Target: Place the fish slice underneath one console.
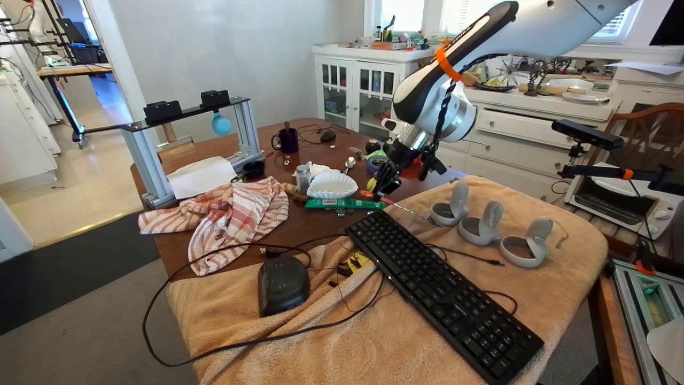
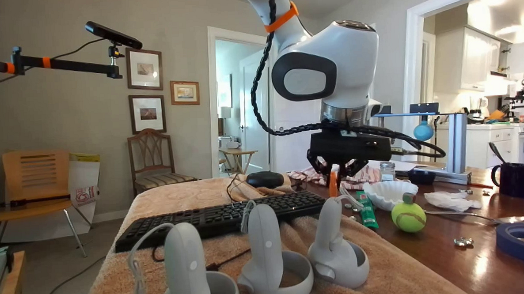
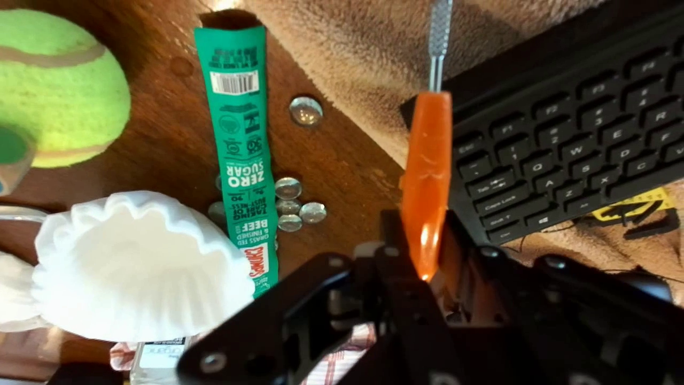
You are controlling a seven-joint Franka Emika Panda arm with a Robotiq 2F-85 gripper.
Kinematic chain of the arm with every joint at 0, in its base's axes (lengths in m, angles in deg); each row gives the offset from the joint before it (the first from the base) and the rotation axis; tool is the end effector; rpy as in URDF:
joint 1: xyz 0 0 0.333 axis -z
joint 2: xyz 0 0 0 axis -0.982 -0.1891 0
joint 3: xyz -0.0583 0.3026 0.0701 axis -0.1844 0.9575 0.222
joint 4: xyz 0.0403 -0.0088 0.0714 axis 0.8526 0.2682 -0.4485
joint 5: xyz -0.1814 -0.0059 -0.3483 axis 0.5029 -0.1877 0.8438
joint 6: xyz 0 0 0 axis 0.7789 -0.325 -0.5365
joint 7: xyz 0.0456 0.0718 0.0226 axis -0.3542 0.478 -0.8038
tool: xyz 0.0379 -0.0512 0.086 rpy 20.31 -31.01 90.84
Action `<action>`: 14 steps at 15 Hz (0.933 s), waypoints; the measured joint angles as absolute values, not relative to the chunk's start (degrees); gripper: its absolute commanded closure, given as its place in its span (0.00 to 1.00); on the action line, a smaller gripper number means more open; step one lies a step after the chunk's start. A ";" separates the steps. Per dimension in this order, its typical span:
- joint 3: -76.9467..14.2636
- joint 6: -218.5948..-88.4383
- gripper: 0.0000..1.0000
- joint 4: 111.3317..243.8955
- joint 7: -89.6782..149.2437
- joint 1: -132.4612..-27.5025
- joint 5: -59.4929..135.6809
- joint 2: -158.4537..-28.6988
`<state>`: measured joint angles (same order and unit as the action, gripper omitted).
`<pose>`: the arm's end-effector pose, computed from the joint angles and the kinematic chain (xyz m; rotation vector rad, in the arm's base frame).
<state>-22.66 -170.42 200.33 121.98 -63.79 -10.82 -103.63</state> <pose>0.6019 -0.1335 0.2340 -2.7256 -0.9140 -0.6640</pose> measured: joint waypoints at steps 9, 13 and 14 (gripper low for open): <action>-25.01 -167.65 0.95 200.53 110.03 -66.14 7.36 -103.95; -24.63 -165.02 0.95 200.41 108.16 -66.14 11.33 -104.04; -24.61 -164.55 0.95 200.38 107.67 -66.14 12.09 -104.08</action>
